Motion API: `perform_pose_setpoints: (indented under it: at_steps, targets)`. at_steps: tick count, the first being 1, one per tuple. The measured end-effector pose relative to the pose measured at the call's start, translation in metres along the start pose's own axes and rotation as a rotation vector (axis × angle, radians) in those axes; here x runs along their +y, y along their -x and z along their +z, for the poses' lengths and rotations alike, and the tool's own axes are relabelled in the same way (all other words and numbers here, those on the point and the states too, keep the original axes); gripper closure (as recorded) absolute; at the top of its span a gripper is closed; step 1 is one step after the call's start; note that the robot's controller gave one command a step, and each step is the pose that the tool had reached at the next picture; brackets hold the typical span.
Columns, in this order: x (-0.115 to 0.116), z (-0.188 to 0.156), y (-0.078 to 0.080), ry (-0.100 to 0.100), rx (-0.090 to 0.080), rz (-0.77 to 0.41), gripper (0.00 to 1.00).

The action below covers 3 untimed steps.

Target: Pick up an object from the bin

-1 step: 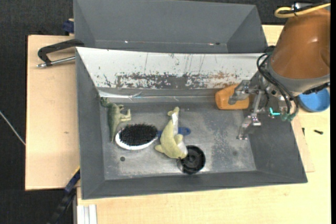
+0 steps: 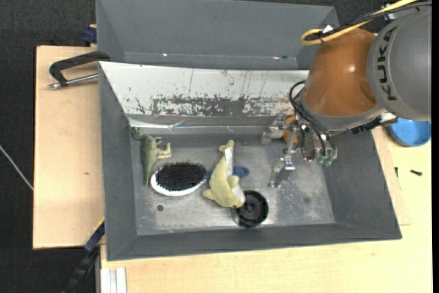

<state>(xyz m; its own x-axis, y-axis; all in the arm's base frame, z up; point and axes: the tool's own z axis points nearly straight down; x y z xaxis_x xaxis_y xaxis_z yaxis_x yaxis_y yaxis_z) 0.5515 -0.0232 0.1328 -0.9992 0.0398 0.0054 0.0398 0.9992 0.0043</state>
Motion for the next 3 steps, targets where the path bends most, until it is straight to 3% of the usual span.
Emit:
perform_pose_setpoints:
  at_steps: [1,2,3]
  targets:
    - [0.084,0.048,-0.015,-0.003,-0.006,0.043,0.00]
    - [0.082,0.046,-0.016,-0.003,0.000,0.049,1.00]
    - [0.085,-0.083,-0.013,-0.001,-0.018,0.076,1.00]
